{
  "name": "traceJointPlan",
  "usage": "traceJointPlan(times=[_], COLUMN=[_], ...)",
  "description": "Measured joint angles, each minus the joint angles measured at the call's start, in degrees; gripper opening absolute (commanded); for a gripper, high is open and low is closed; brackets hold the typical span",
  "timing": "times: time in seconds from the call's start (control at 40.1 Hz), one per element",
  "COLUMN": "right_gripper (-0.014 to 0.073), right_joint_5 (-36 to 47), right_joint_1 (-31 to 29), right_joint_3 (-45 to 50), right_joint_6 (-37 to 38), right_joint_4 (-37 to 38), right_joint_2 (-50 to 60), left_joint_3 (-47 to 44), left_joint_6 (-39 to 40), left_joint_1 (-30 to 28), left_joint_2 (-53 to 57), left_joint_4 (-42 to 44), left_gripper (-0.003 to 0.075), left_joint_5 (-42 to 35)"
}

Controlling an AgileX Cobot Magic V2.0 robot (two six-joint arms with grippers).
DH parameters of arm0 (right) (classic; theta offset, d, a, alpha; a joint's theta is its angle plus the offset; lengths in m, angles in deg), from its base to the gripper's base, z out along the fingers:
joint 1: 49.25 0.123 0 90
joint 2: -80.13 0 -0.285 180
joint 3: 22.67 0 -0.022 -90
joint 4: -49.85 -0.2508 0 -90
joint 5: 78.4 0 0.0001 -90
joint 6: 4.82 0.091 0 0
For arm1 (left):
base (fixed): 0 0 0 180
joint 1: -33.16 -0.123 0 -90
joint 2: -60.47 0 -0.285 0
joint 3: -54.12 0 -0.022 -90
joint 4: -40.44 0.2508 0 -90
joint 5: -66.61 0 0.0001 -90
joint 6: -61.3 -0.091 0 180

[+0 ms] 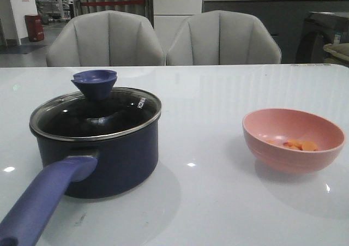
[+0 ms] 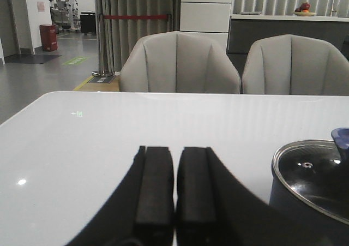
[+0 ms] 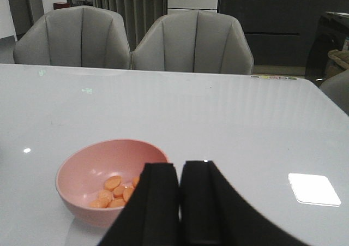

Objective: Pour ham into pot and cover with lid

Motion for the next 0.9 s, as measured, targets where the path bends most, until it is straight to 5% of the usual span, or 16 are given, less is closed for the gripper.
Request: traceJointPlan(times=[0.897], right_gripper=[0.0161], right_joint_5=[0.0], right_joint_1=[0.0], right_joint_3=[0.0], right_joint_6=[0.0], right_joint_4=[0.0], right_joint_2=[0.0], left_joint_3=[0.0], left_joint_6=[0.0], left_joint_1=[0.0], left_joint_2=[0.0], left_joint_4=[0.0], left_gripper=[0.0113], left_joint_5=[-0.8])
